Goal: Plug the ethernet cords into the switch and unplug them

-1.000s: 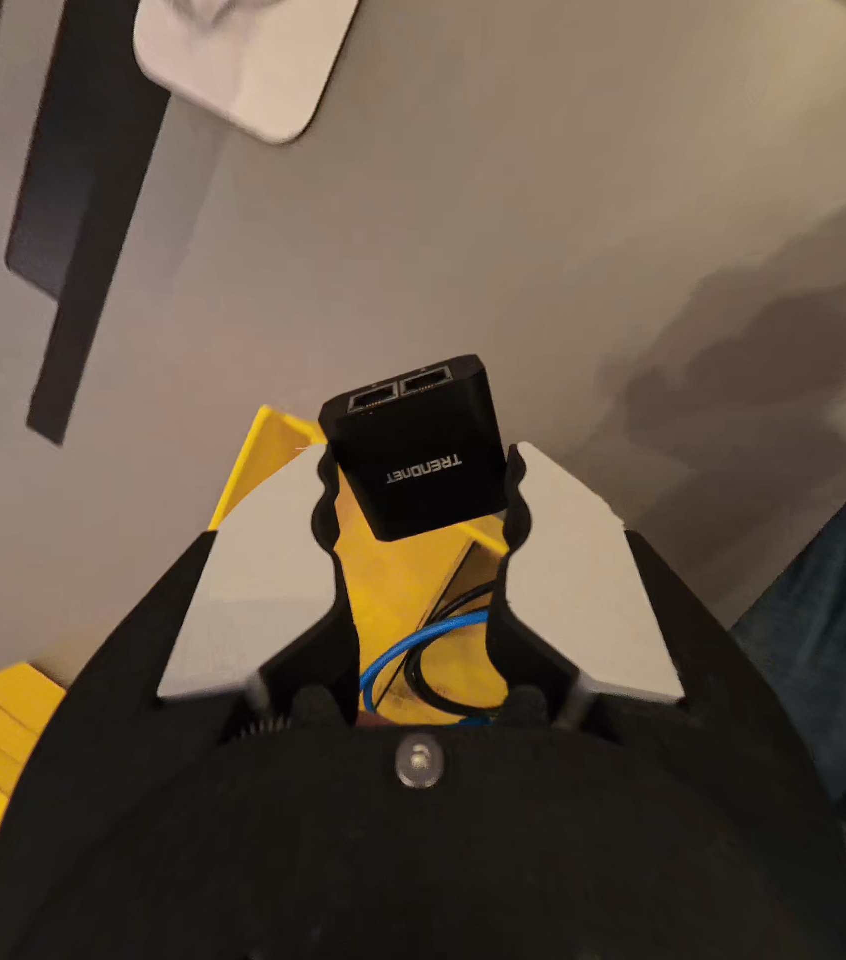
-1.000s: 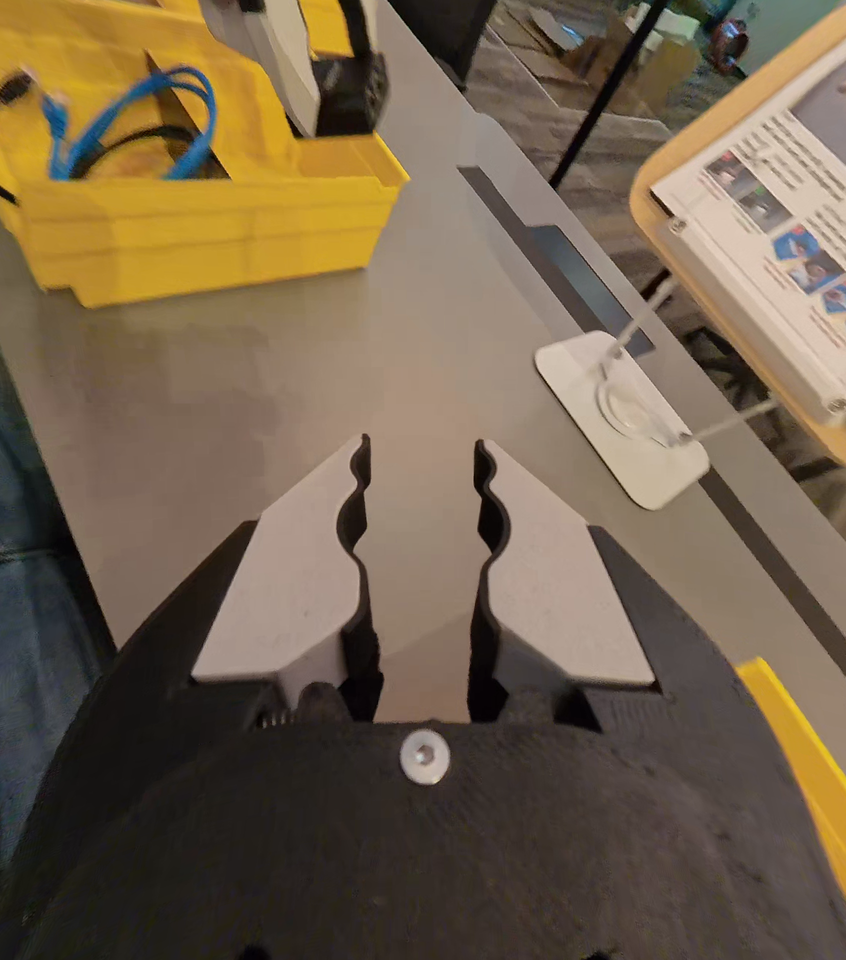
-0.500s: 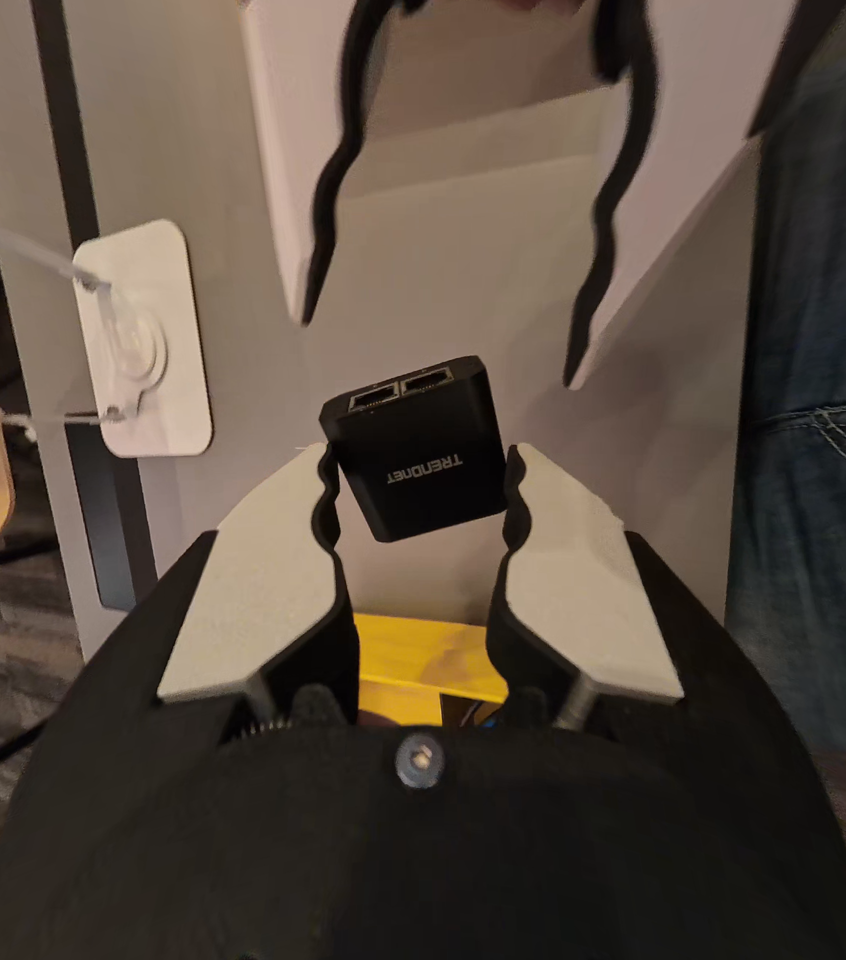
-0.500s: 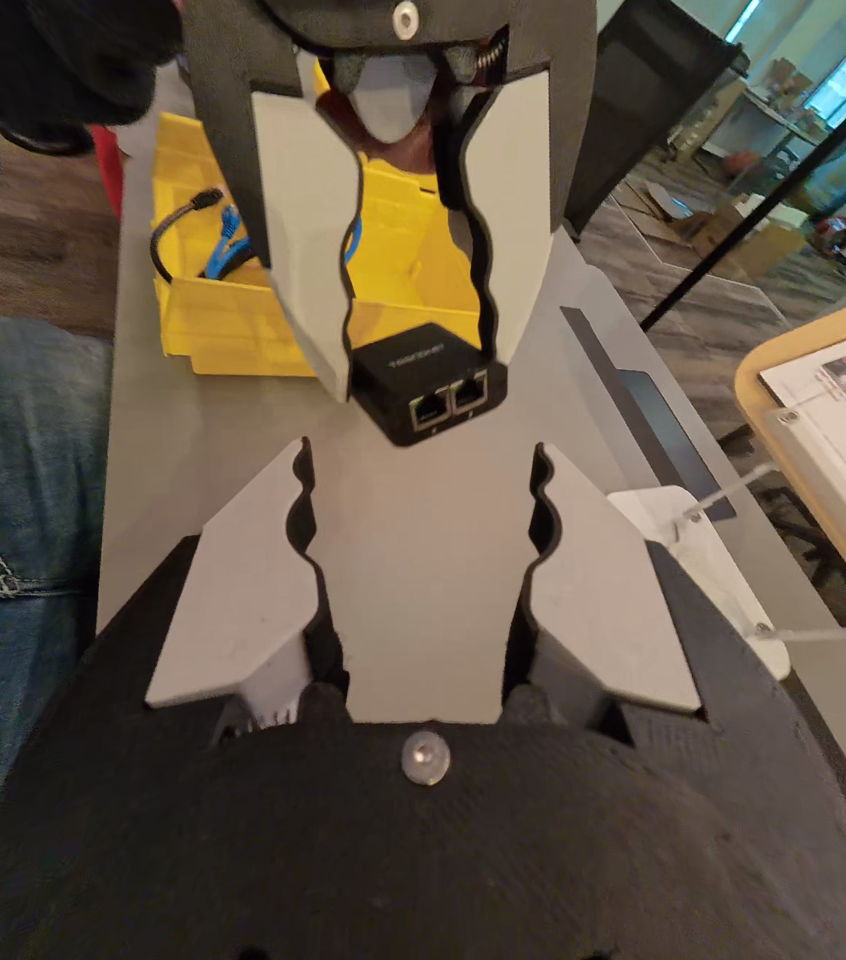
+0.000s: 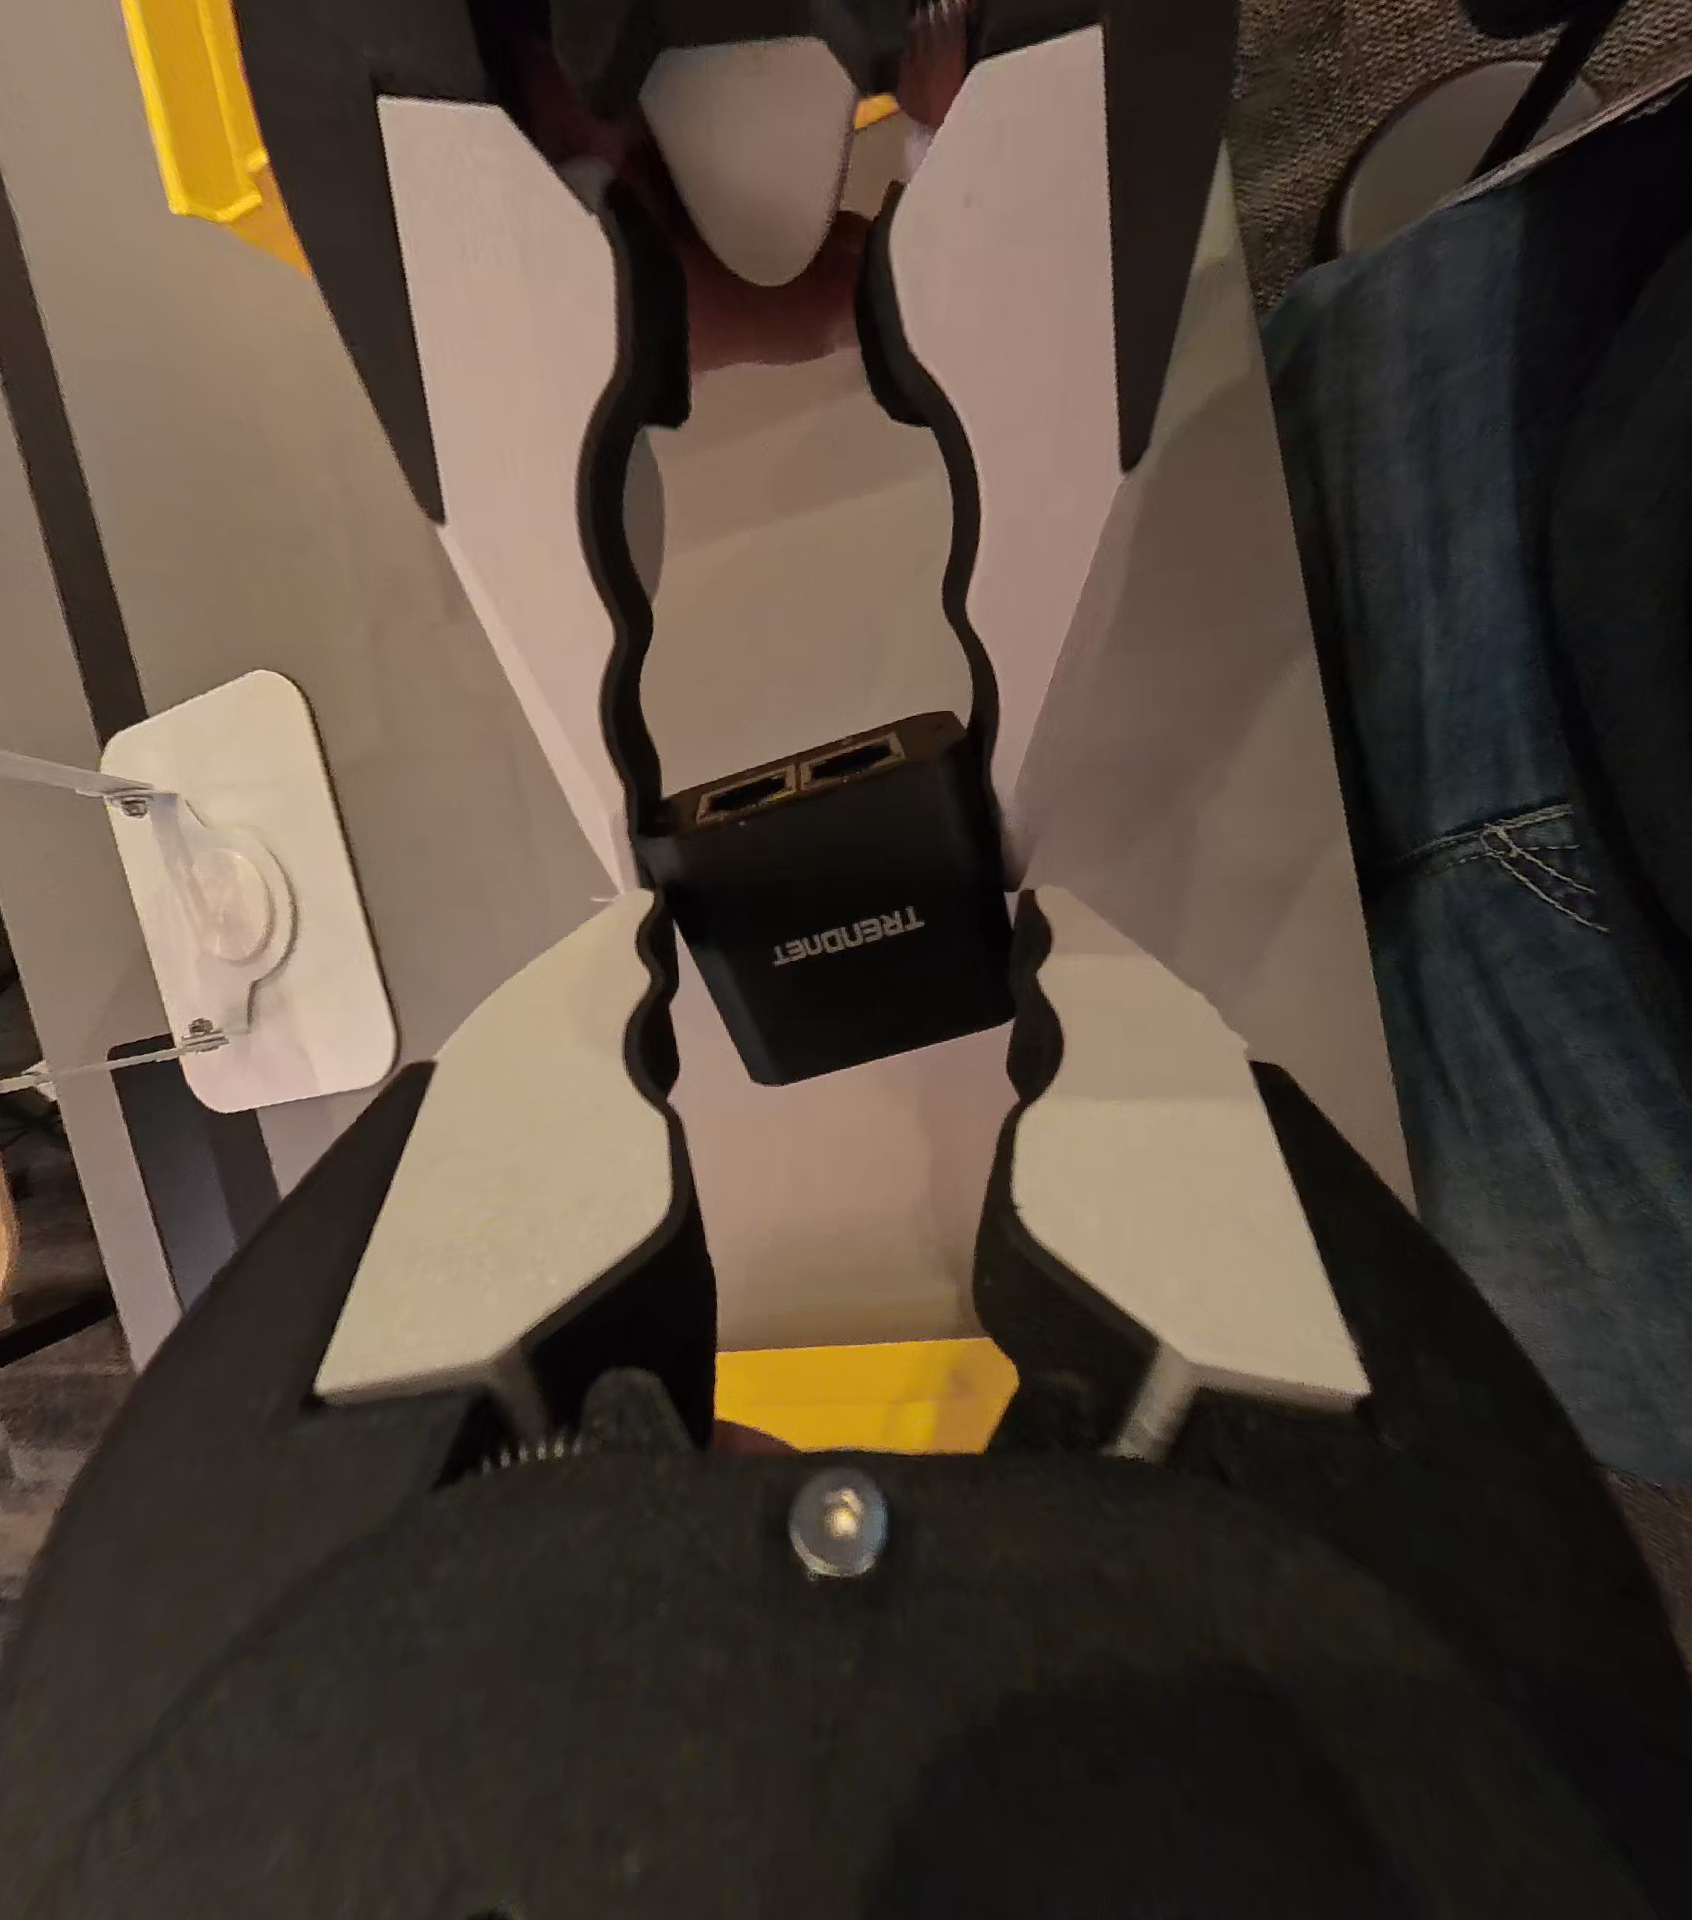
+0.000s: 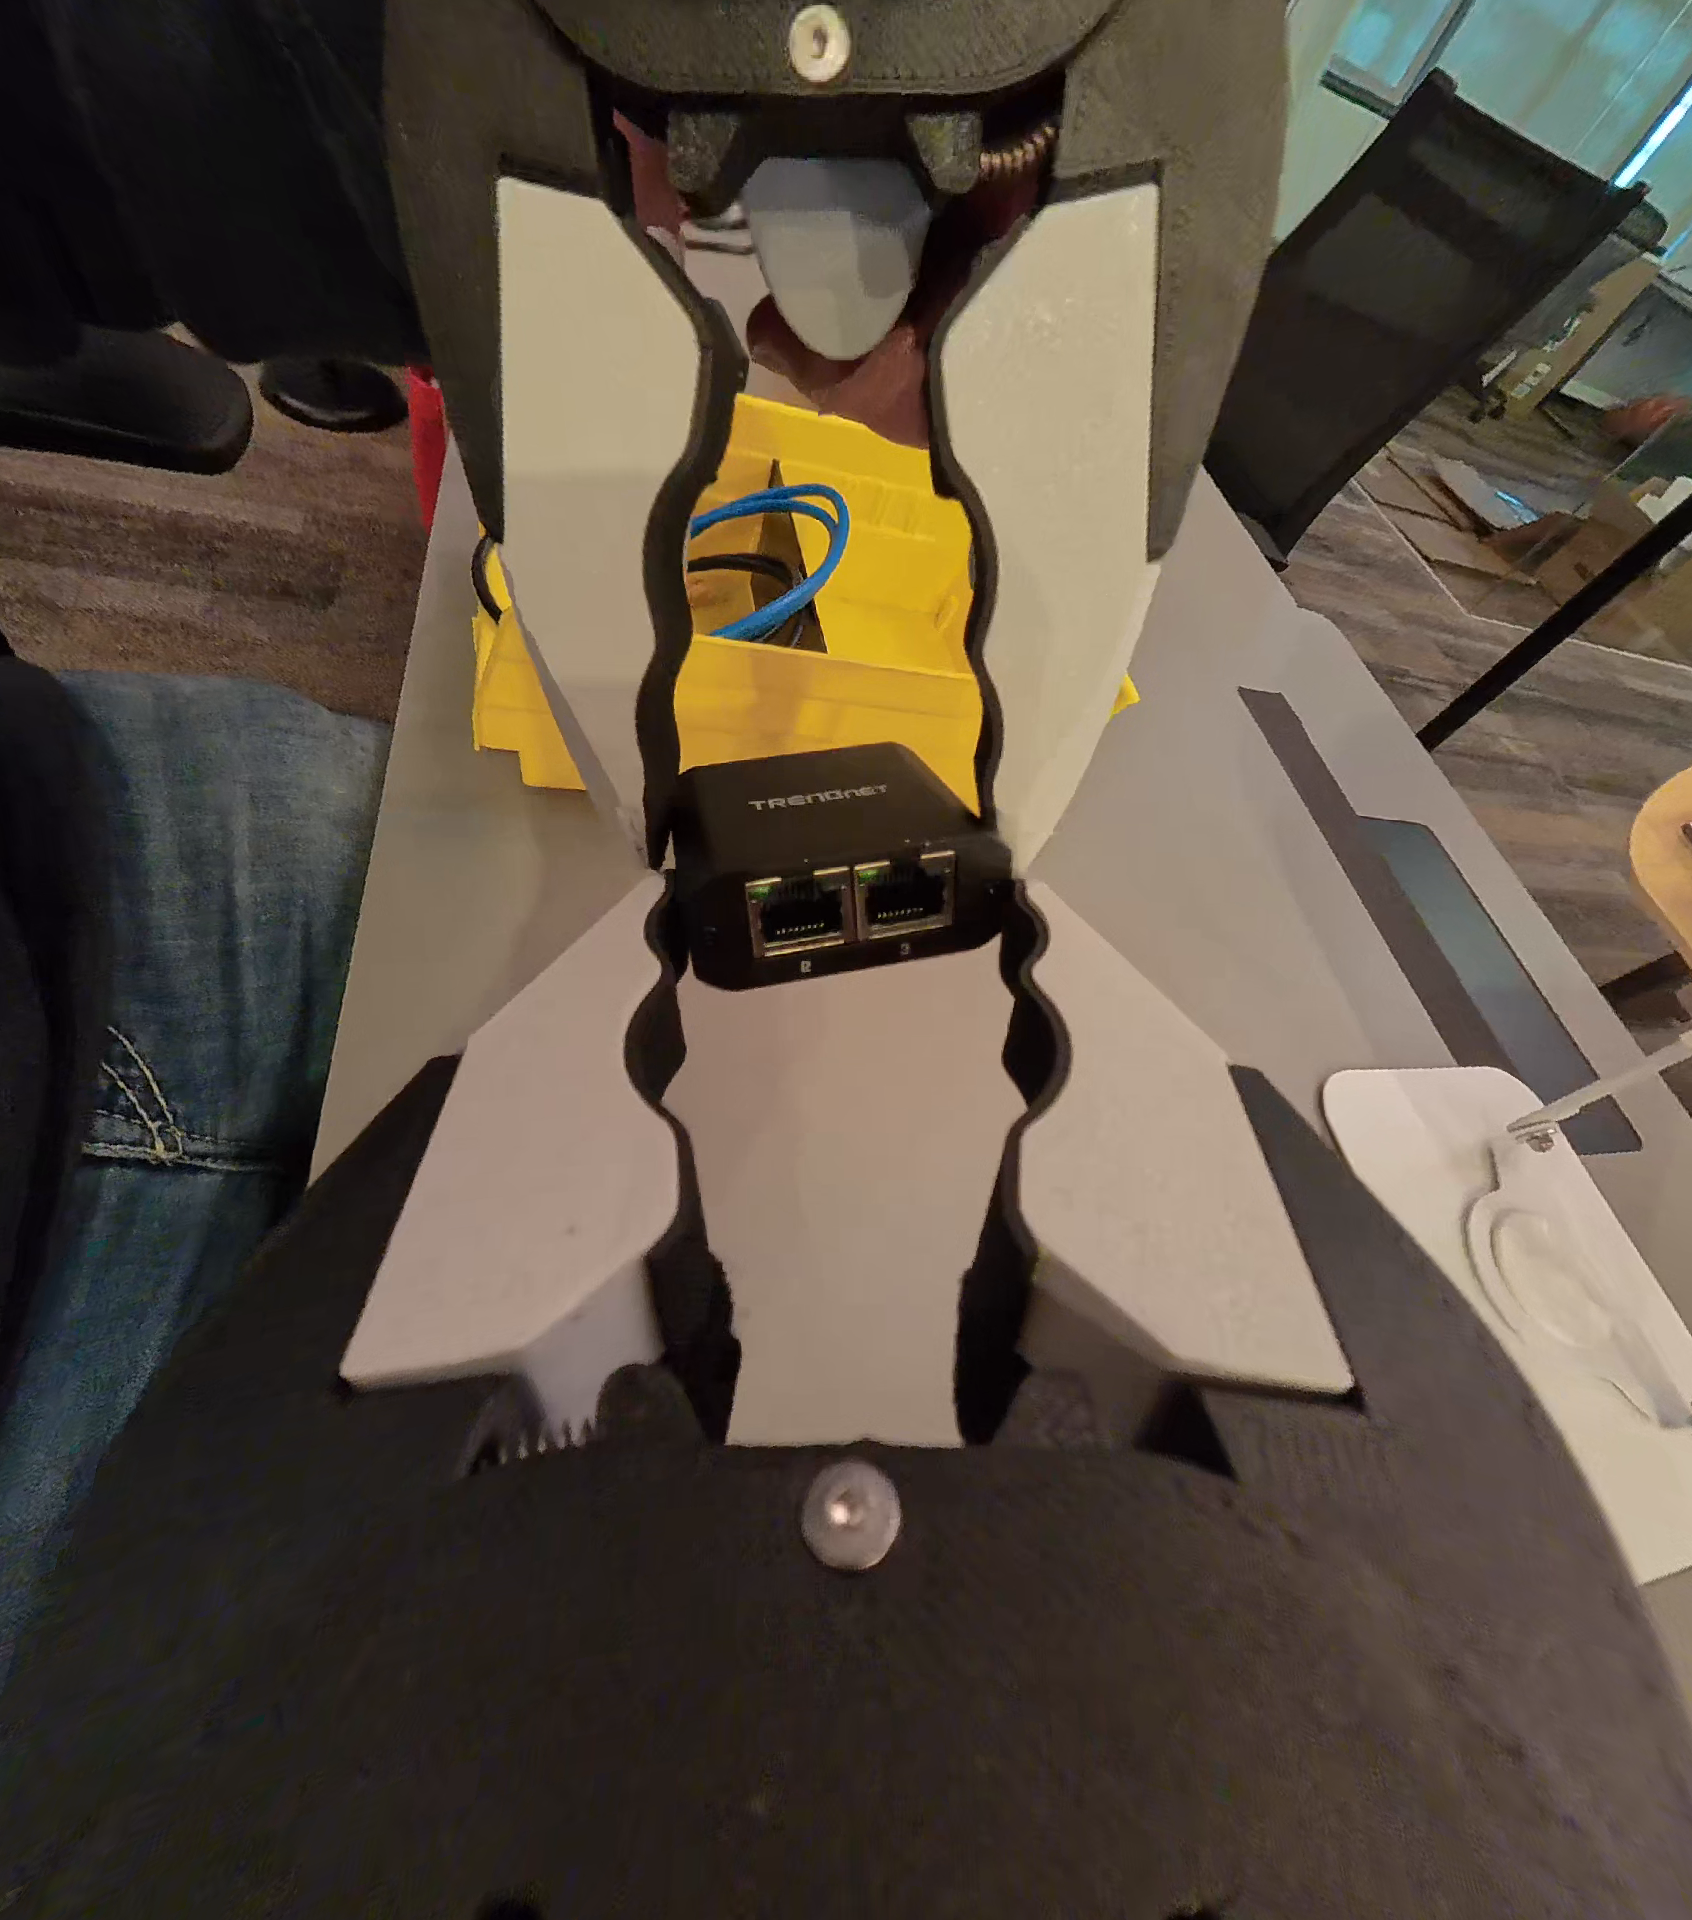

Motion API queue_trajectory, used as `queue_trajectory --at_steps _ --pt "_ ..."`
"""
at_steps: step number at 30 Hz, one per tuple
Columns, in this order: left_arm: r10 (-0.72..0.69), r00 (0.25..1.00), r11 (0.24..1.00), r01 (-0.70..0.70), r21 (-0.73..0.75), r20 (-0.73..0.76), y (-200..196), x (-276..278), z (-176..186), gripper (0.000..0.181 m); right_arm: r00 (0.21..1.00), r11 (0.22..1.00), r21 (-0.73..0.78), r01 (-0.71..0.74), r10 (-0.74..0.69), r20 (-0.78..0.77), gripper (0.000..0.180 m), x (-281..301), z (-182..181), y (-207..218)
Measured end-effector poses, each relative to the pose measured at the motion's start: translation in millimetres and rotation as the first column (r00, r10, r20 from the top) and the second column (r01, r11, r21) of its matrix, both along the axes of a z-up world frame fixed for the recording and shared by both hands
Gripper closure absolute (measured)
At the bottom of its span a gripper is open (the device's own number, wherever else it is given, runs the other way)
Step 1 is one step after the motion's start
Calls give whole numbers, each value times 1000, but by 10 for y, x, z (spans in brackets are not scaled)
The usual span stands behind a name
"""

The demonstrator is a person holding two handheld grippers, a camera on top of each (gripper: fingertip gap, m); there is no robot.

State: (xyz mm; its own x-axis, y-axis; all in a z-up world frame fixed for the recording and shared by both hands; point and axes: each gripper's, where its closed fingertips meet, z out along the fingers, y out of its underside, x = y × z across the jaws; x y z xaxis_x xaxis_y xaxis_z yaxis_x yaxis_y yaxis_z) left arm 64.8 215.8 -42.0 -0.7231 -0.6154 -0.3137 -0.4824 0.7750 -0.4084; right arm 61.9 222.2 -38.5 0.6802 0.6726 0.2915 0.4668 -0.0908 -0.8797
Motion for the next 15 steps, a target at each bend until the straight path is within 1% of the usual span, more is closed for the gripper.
queue_trajectory --at_steps 4,8,10,12,14,15 --pt "11 999 1000 -10 -18 52 -26 10 60 120 997 1000 -12 -14 13 -73 120 19 40 -27" --pt "28 996 1000 -28 -1 86 12 -1 93 121 991 1000 -19 -5 3 -137 120 49 78 -18" --pt "38 992 999 -37 -16 121 9 -17 132 116 981 1000 -25 3 -8 -192 120 94 127 -15" --pt "52 980 998 -47 -29 190 3 -3 190 112 963 1000 -30 -1 -7 -268 120 137 203 -26" --pt "65 957 998 -69 6 282 30 47 231 96 943 999 -37 -3 -10 -334 120 175 266 -33" --pt "68 941 996 -86 39 332 57 69 257 94 933 999 -38 -1 -13 -361 120 192 294 -32"
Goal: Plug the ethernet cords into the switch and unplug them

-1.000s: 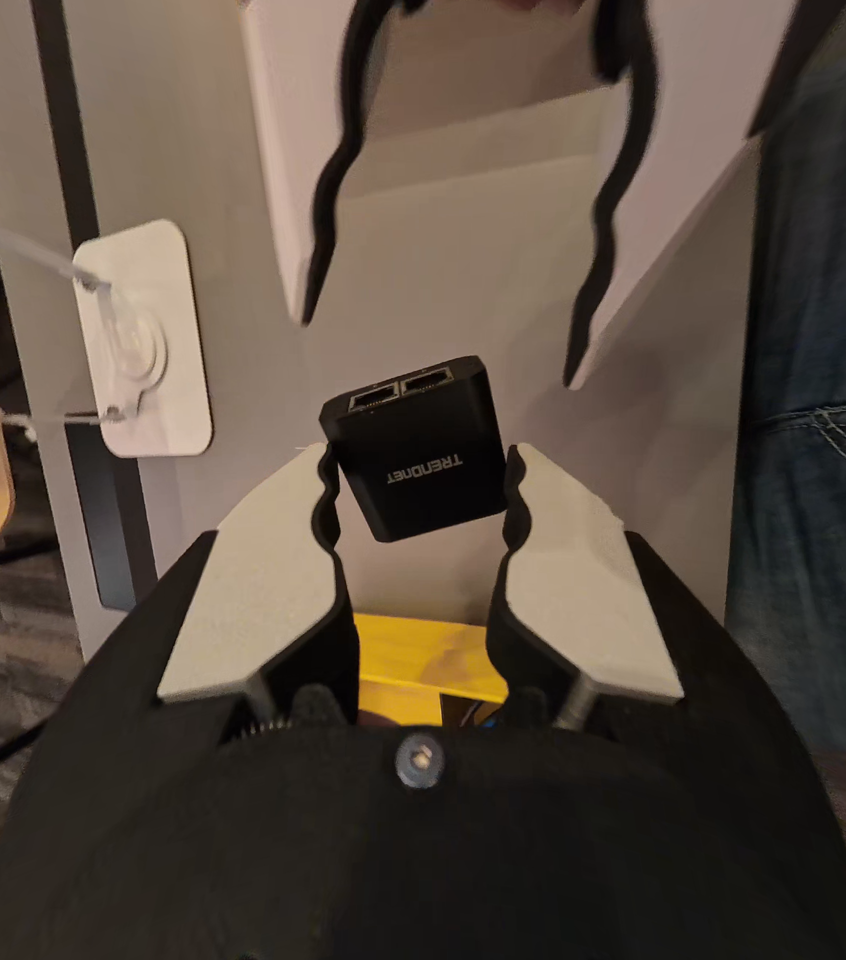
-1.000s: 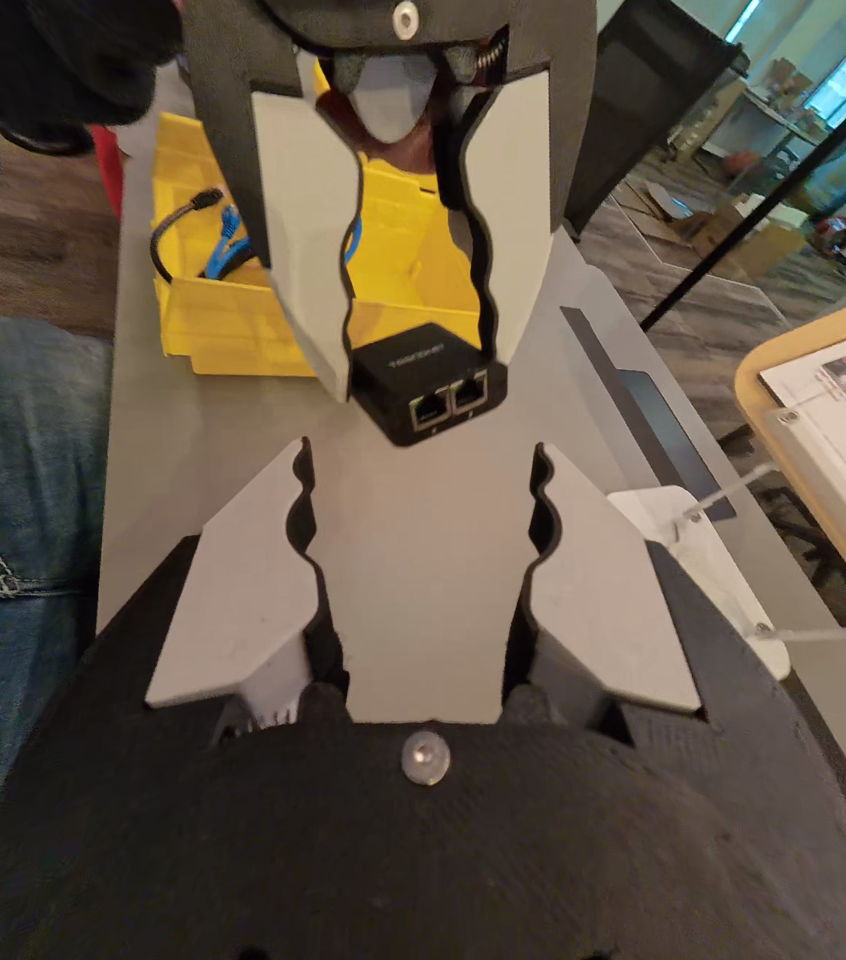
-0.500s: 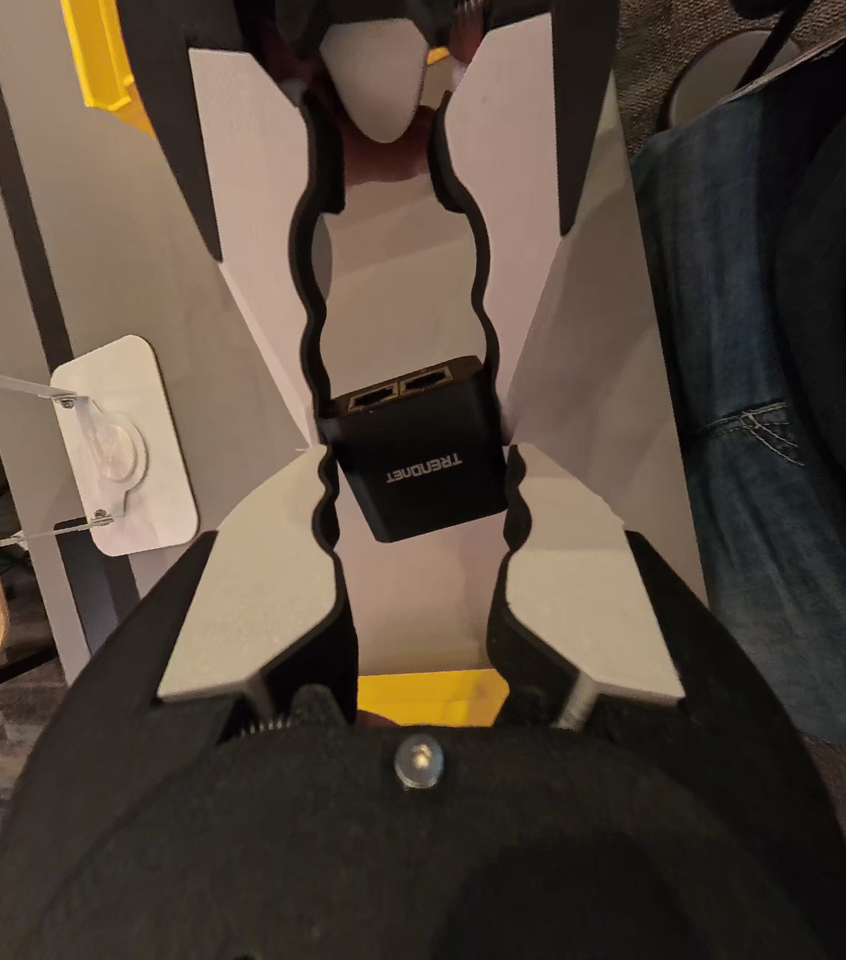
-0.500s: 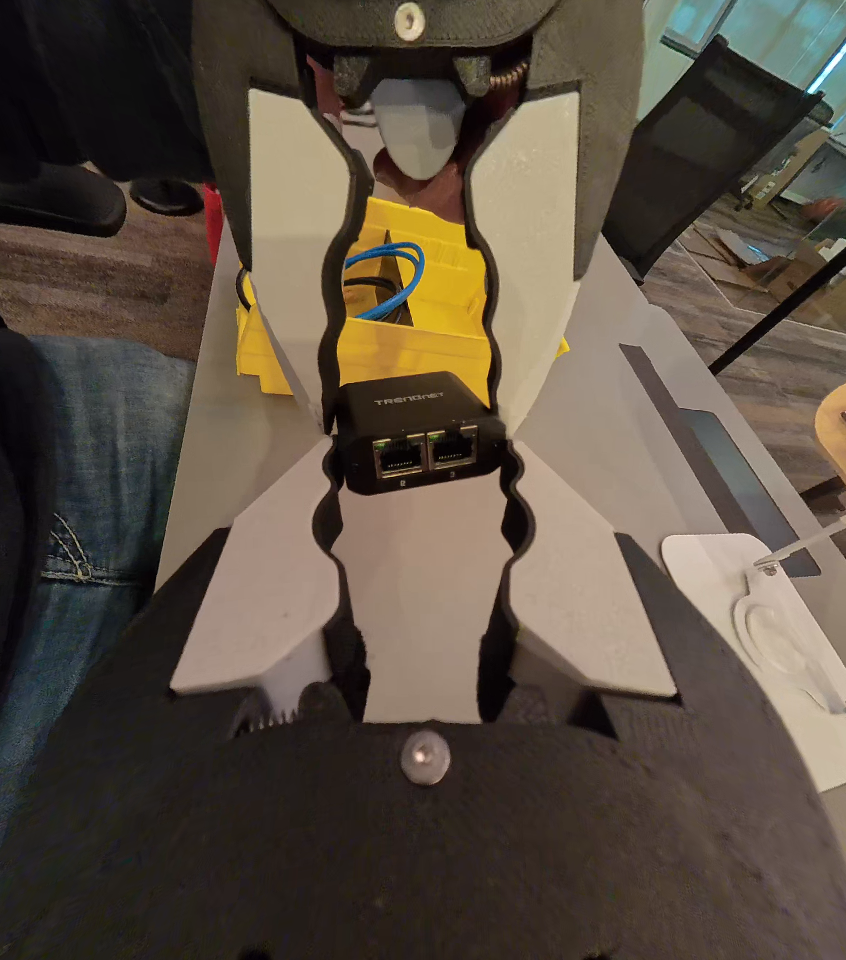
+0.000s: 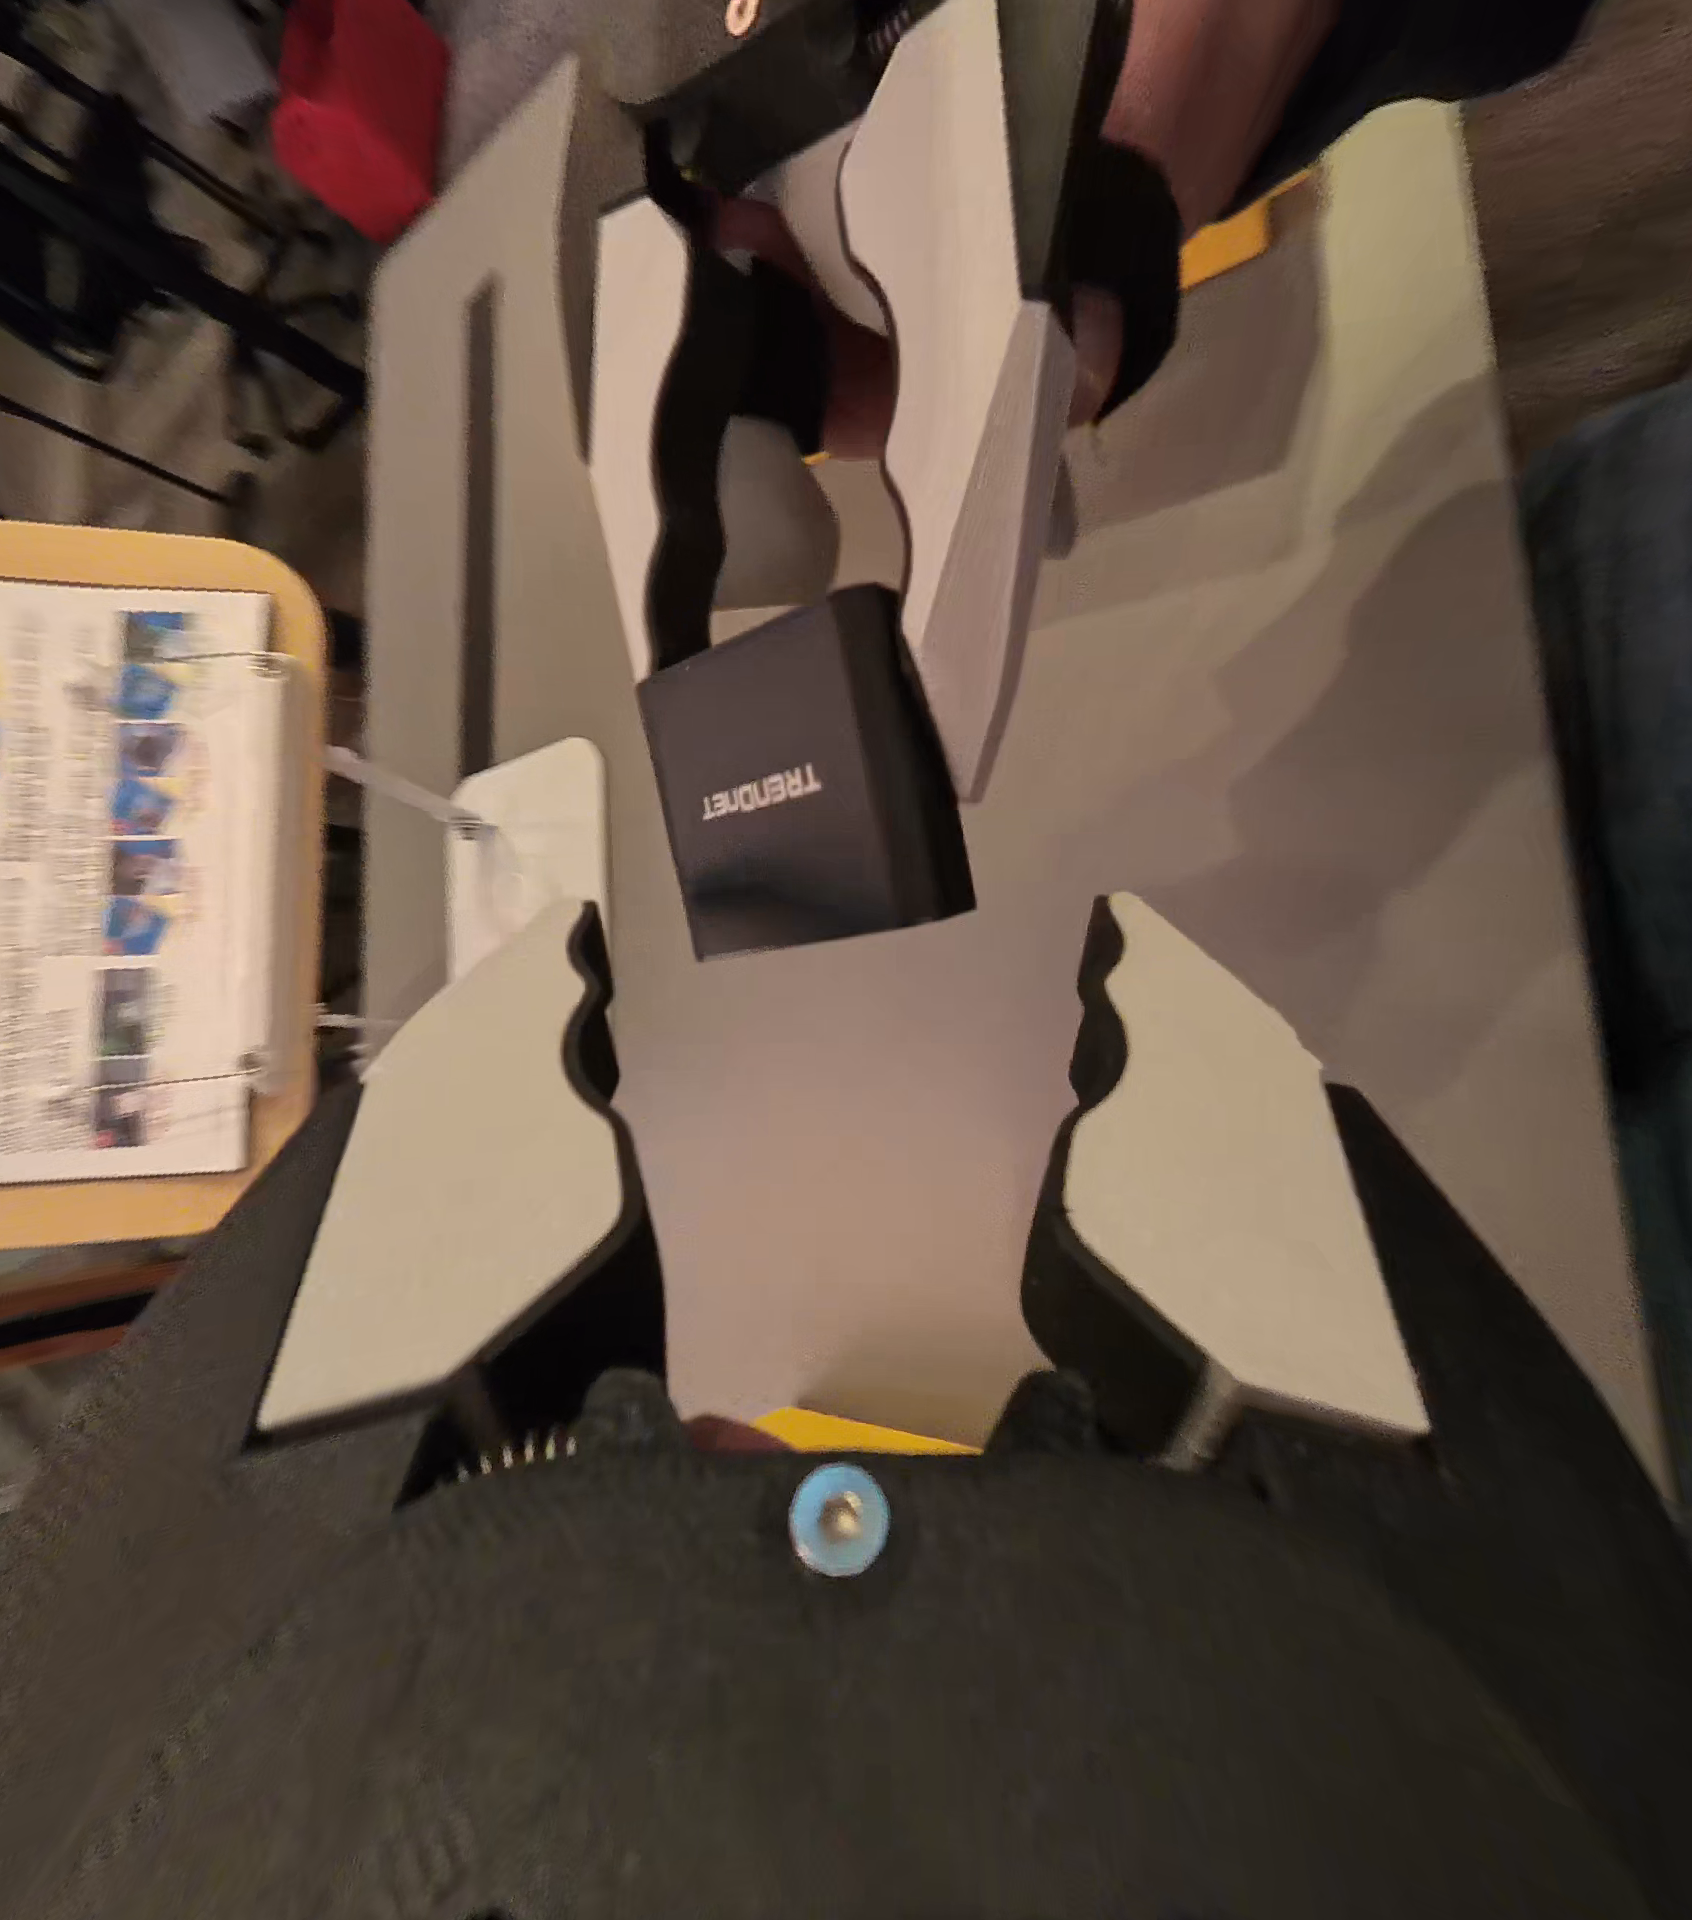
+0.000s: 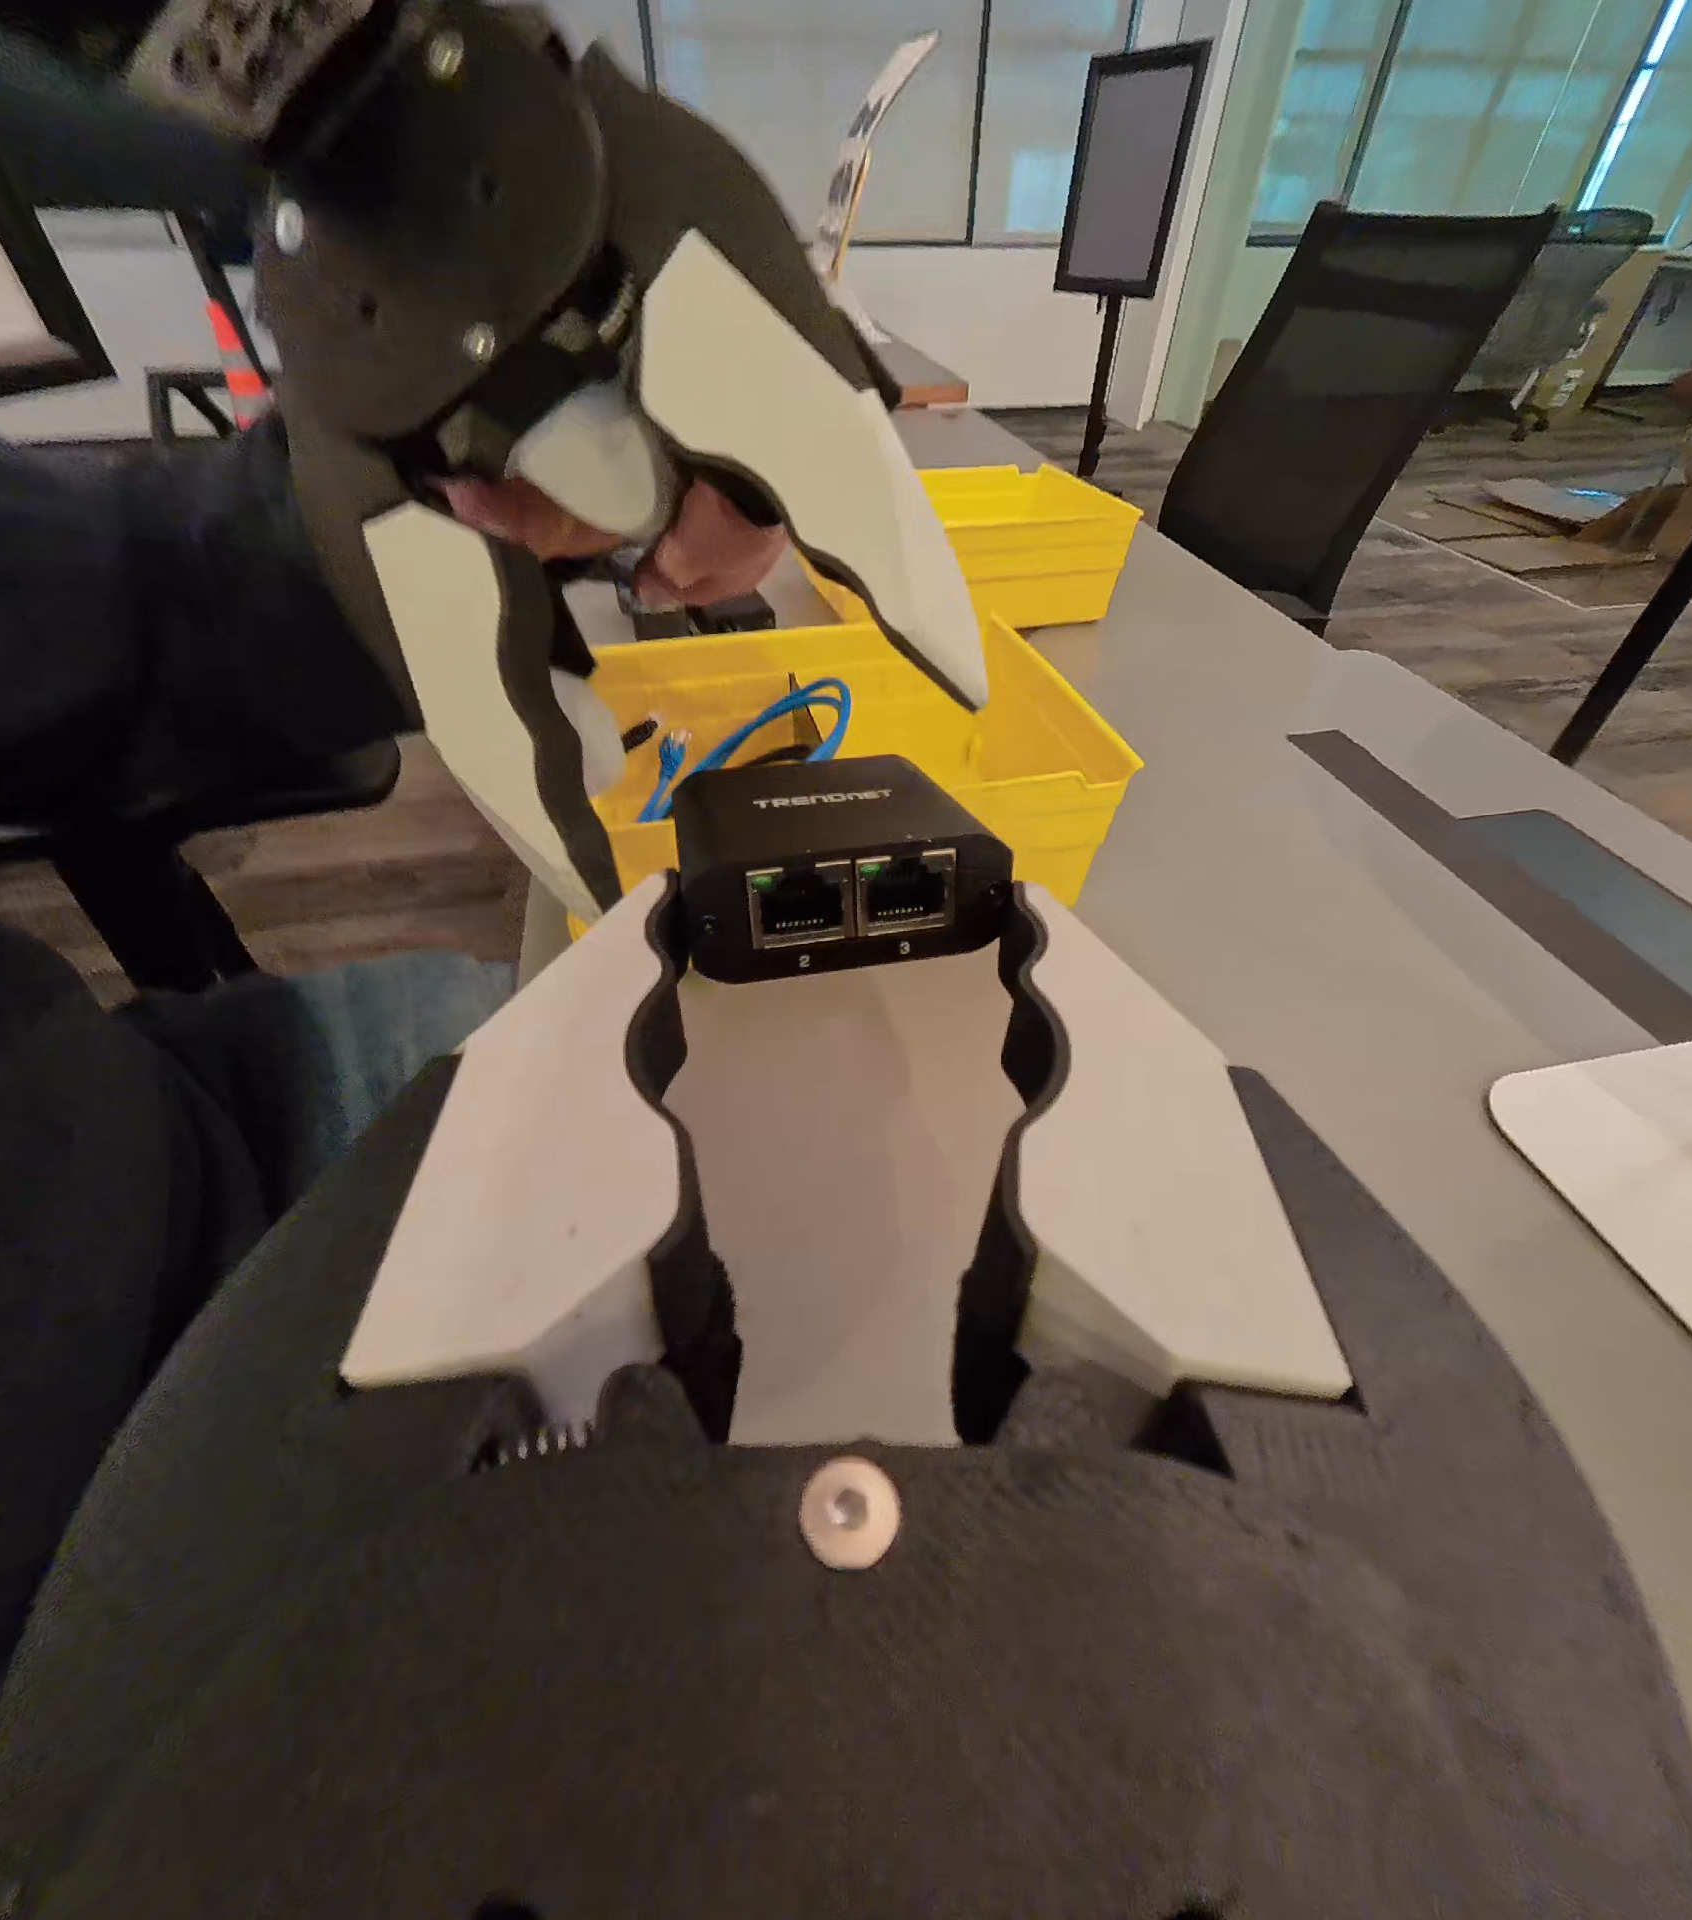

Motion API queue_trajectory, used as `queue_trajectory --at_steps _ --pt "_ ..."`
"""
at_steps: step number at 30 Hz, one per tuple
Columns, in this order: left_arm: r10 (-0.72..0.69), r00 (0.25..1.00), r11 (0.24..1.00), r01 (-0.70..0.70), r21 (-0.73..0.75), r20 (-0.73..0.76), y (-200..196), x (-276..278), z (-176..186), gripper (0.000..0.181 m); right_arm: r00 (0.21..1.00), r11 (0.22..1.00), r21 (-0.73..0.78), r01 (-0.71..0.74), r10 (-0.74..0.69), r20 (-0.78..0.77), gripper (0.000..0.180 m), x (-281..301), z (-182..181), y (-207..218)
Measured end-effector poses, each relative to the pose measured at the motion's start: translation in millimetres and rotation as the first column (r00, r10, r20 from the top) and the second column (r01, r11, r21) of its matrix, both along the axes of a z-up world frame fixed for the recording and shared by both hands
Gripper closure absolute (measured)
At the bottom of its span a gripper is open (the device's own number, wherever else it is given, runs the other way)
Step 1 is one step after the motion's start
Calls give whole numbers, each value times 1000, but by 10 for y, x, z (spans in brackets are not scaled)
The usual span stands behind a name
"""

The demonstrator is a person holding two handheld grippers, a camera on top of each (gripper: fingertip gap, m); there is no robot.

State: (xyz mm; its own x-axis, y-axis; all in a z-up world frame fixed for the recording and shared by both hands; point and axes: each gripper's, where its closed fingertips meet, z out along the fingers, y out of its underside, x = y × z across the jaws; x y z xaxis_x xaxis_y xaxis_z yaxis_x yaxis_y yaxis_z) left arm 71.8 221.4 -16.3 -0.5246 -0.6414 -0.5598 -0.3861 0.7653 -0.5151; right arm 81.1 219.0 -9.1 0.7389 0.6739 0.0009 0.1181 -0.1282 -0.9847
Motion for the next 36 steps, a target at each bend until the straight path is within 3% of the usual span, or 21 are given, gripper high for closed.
queue_trajectory --at_steps 3,8,12,14,17,21,28,30,36 --pt "15 993 999 -20 43 120 -41 52 59 99 997 1000 0 -14 14 -75 120 -3 85 -17" --pt "36 965 957 -108 269 261 26 132 82 135 988 999 -26 -48 43 -148 120 -112 132 -32" --pt "18 948 952 -113 284 317 1 123 154 141 977 997 -43 -71 61 -203 120 -126 162 -54" --pt "-16 937 949 -96 301 349 -25 83 225 157 971 994 -51 -93 80 -224 119 -142 166 -73" --pt "-59 939 959 -41 279 339 -142 44 242 157 959 989 -44 -140 125 -254 108 -217 218 -110" --pt "-76 919 920 -85 383 386 -167 54 287 157 952 979 -93 -179 148 -269 99 -315 197 -98" --pt "-128 901 845 -119 522 414 -189 62 295 157 886 953 -120 -277 205 -417 100 -357 288 -154" --pt "-119 900 849 -127 514 419 -190 77 272 157 896 956 -112 -271 209 -392 111 -357 279 -159" --pt "-99 901 891 -108 440 422 -222 75 310 157 939 973 -81 -218 186 -288 99 -393 183 -136"
